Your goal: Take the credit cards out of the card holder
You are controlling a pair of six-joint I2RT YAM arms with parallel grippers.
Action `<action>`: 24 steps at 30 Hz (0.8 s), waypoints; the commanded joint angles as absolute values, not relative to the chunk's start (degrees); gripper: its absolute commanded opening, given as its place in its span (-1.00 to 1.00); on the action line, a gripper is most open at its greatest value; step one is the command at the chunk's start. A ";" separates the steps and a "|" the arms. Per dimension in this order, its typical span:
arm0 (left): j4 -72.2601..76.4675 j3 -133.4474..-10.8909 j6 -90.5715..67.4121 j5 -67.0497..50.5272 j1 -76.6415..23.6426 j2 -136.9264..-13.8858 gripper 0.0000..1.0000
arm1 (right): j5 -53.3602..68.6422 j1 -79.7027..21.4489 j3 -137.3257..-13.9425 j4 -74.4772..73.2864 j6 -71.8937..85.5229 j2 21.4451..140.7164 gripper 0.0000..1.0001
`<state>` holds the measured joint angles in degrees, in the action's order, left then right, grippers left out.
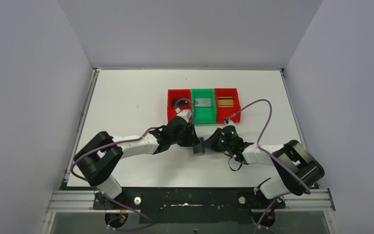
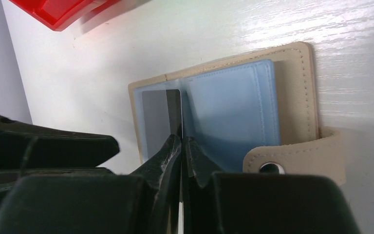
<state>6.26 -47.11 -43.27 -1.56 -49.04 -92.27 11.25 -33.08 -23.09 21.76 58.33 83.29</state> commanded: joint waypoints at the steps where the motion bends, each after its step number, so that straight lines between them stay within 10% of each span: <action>1: 12.56 -47.55 -44.66 -6.09 -49.38 -96.77 -0.35 | 9.31 -33.31 -22.72 21.69 56.83 81.57 -1.00; 24: 0.73 -44.25 -46.08 3.19 -50.63 -98.85 -0.63 | 13.27 -32.26 -21.92 24.89 57.70 82.38 -0.86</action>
